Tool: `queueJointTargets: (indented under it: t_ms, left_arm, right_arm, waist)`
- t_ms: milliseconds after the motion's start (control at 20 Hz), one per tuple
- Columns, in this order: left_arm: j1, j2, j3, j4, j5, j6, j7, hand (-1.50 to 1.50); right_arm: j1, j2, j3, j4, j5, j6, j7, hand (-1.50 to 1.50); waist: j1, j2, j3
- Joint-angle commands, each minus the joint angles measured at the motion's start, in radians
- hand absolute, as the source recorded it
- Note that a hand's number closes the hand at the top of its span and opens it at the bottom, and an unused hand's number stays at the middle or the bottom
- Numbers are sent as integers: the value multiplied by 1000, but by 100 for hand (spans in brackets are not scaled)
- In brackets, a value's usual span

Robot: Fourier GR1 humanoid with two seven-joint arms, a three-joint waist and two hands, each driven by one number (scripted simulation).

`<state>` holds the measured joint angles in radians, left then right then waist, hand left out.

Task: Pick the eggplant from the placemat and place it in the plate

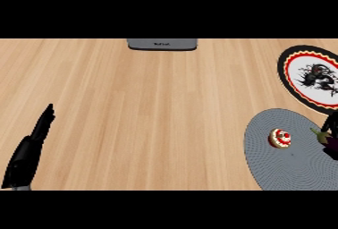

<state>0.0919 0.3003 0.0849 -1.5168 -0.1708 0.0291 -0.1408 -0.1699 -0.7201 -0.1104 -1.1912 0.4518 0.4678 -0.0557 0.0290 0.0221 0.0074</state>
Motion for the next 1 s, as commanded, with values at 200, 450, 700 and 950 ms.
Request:
queueJointTargets:
  t_ms: [200, 450, 700, 950]
  left_arm:
    - [-23, -5, -8, -4, 2, -4, -6, 0]
    - [-18, -4, -12, -1, 13, -22, -5, 0]
    - [-25, -5, -10, 10, -2, -7, -2, 0]
    - [-26, -14, -30, 1, -6, -16, -7, 0]
  right_arm:
    - [-90, -241, -173, 174, 30, -117, -231, 150]
    - [-150, -303, -273, 272, 3, -218, -395, 150]
    - [-196, -329, -351, 349, -73, -239, -648, 150]
    - [-225, -365, -362, 467, -121, -125, -862, 150]
  waist:
    - [21, 23, 16]
    - [37, 18, 15]
    - [25, 10, 14]
    - [46, 10, 9]
